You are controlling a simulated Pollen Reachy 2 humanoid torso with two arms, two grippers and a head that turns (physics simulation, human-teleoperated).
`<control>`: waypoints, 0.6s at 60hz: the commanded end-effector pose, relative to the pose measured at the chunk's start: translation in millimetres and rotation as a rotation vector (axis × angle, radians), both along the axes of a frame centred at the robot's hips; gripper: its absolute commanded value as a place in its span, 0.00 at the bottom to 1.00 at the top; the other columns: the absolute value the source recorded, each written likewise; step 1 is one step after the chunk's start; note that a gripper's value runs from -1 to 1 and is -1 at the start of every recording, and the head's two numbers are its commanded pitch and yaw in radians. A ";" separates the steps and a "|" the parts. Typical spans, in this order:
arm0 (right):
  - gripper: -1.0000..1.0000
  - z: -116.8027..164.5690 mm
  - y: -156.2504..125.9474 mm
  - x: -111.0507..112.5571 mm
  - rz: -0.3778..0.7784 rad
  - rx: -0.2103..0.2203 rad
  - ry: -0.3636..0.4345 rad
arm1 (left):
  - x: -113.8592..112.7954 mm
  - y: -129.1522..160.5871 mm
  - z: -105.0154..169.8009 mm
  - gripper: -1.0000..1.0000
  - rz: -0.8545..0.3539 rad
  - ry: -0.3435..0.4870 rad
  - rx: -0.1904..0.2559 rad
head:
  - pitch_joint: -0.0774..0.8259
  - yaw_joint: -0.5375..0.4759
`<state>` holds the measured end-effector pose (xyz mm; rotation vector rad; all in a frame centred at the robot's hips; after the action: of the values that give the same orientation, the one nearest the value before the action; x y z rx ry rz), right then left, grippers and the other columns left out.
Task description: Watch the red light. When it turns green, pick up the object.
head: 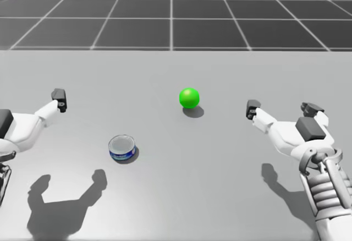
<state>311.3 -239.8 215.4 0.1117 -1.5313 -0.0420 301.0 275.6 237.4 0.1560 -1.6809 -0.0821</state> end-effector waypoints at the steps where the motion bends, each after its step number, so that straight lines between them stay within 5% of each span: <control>1: 0.00 -1.6 4.3 -0.7 0.005 0.015 0.004 | 0.1 0.0 -0.1 0.00 0.001 0.000 -0.001 | 0.71 0.55; 19: 0.00 -1.1 5.0 -1.4 0.011 0.018 0.008 | 1.7 -1.2 -1.7 0.00 -0.001 0.010 -0.003 | 0.82 0.71; 30: 0.00 -2.2 5.8 -1.6 0.010 0.019 0.011 | -7.0 -9.5 5.9 0.00 -0.071 0.040 -0.042 | 0.84 0.70; 36: 0.00 -4.9 5.8 -0.9 0.006 0.020 0.019 | -20.4 -22.6 19.1 0.00 -0.197 0.110 -0.114 | 0.83 0.69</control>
<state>310.7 -238.4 214.9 0.1162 -1.5238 -0.0366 292.3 265.5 244.9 0.0339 -1.6305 -0.1044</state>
